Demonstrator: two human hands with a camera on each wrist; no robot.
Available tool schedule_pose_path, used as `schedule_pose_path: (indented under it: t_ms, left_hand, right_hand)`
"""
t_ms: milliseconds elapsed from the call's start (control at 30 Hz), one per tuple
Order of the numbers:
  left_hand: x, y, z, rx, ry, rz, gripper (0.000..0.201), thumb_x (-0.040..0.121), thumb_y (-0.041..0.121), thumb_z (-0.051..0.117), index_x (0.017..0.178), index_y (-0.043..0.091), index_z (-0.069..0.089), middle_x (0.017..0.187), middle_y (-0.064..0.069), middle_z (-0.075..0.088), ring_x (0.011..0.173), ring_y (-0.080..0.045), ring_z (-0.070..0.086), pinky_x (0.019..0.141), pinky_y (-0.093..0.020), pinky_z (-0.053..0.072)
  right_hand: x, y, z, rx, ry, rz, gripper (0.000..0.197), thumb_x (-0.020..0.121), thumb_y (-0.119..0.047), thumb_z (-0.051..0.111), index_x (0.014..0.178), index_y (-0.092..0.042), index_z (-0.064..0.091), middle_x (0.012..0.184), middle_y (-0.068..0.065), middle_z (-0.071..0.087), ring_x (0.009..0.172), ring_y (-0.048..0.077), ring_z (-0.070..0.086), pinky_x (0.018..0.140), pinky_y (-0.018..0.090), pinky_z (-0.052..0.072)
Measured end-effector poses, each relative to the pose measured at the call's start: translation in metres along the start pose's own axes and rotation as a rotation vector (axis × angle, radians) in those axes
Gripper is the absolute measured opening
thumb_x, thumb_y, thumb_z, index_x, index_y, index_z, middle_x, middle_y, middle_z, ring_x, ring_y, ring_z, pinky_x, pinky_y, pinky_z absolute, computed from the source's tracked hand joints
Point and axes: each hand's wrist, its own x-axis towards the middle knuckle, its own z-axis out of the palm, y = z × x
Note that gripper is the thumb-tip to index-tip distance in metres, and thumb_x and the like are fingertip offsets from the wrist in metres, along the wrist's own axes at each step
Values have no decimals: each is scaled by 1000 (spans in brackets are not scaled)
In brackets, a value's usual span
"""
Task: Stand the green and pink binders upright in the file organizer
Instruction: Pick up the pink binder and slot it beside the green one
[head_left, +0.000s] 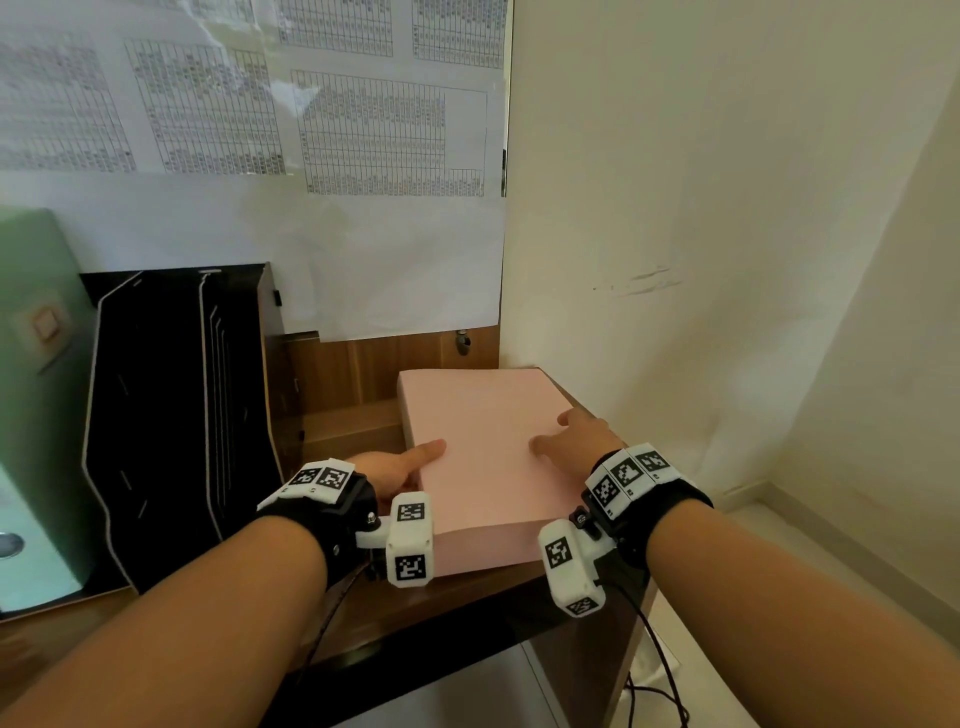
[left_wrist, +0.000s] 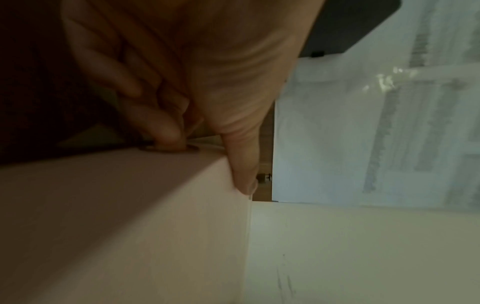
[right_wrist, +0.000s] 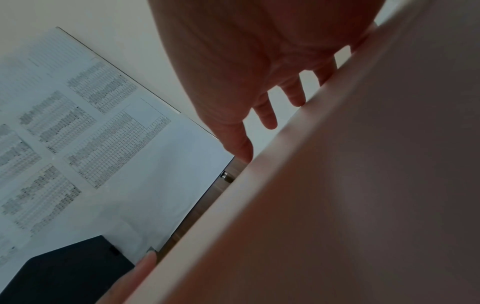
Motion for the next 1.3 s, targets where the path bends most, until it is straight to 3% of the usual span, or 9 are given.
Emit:
schedule_pose_path:
  t_ms: [167,267,333,467,767,867,967,1100,1300]
  left_hand:
    - [32,-9,-4,-6,6,14,108,26,79,75,108,8,68,103,-16,77,99,-35,73,95,-47,54]
    - [5,-2,1,-100,7,31,87,60,69,75,118,6,62,105,-15,74,95,-33,72,88,-43,57]
    - [-3,0,4,-185,-3,54,66,81,52,70,125,4,58,99,-14,73,82,-29,70,68,-37,56]
    - [-9,4,7,-281,-50,85,53,89,37,67,127,3,54,93,-13,69,74,-26,66,54,-34,49]
    - [-20,9,5,-358,-35,243,49,87,38,68,123,6,56,103,-13,72,87,-25,69,61,-33,51]
    - [-24,9,-2,-388,0,303,65,79,41,76,129,11,49,110,-14,71,95,-29,70,75,-42,58]
    - [-29,8,-11,-401,17,369,62,78,40,77,127,14,48,109,-12,70,97,-30,69,84,-47,57]
    - [-40,10,-23,-499,-41,426,60,80,33,76,130,18,46,111,-13,70,98,-32,69,87,-50,56]
    - [-62,7,-42,-552,-15,602,53,87,19,70,132,24,42,113,-7,66,96,-25,67,79,-41,56]
  right_hand:
    - [1,1,0,9,18,18,74,76,-52,56,143,-28,39,141,7,47,126,33,49,102,47,45]
    - [1,0,1,15,21,18,73,76,-51,56,143,-28,39,141,8,46,127,33,48,102,47,44]
    - [0,-2,2,16,18,17,73,75,-52,55,142,-28,40,141,8,47,126,33,48,102,47,44]
    - [-3,-1,2,50,50,28,69,78,-51,55,141,-25,42,139,8,48,125,33,49,102,45,43]
    - [-11,-9,-2,408,334,59,68,84,-40,59,145,-22,34,143,14,42,129,37,39,104,42,34]
    - [-14,-19,-5,479,370,61,63,84,-37,57,142,-24,37,140,14,43,127,37,41,100,41,35]
    - [-19,-30,-6,552,389,50,60,83,-38,56,140,-28,38,139,12,42,125,36,42,97,41,36]
    - [-29,-47,-3,645,393,22,60,82,-41,55,139,-33,38,139,9,42,124,33,42,95,42,35]
    - [-46,-76,1,771,445,-84,59,81,-45,57,137,-31,41,139,9,43,125,33,43,91,40,35]
